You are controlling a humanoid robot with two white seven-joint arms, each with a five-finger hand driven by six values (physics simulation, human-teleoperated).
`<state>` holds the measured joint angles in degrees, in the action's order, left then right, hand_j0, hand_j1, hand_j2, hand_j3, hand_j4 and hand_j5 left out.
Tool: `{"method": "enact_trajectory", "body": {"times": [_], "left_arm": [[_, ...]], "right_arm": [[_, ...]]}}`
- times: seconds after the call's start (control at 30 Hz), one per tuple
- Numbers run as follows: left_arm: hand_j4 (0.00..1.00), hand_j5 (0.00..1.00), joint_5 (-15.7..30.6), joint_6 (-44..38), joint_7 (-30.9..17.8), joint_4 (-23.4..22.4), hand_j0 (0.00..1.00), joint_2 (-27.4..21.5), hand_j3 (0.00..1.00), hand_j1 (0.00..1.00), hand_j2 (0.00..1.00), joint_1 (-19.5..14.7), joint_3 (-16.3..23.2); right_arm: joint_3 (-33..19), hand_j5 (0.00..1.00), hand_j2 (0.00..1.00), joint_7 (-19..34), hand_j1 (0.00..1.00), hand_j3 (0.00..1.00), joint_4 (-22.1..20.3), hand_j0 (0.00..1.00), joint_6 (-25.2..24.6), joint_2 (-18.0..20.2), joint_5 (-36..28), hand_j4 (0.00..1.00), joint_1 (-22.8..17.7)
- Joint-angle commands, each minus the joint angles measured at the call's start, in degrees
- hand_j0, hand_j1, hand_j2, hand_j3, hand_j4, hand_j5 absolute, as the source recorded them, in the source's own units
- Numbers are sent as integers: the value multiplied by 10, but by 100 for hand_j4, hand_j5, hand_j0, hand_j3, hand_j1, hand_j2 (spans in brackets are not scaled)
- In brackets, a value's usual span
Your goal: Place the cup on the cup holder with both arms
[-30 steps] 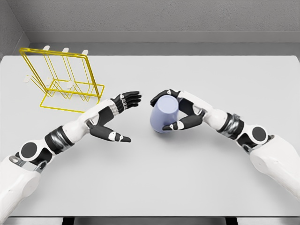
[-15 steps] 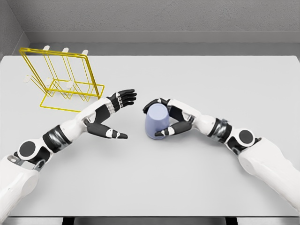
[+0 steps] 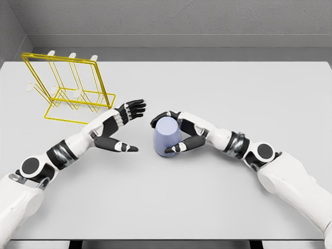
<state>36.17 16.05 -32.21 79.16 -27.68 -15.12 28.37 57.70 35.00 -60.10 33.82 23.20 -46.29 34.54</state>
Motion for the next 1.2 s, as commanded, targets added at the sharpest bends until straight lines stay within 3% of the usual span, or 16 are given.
{"method": "enact_trajectory", "body": {"times": [0.0,0.13,0.3,0.77,0.83,1.17], "left_arm": [[100,100,3,-1,0,-9,100,3,100,100,100,0,-2],[100,100,-21,1,0,-9,100,20,100,100,100,3,-2],[100,100,-27,2,0,-12,100,22,100,100,100,4,-2],[100,100,-29,1,0,-21,100,23,100,100,100,4,-2],[100,100,-47,1,0,-25,100,26,100,100,100,3,-2],[100,100,-49,4,0,-28,100,39,100,100,100,2,-2]], "right_arm": [[0,80,80,0,80,80,4,80,-2,-1,3,80,0],[0,86,86,0,86,86,7,86,-2,-1,4,86,0],[-2,100,100,0,100,100,14,100,-12,-1,27,100,4],[-6,100,100,0,100,100,14,100,-11,11,45,100,12],[-6,100,100,0,100,100,14,100,-10,26,45,100,14],[-7,100,100,0,100,100,10,100,-6,86,58,100,18]]}}
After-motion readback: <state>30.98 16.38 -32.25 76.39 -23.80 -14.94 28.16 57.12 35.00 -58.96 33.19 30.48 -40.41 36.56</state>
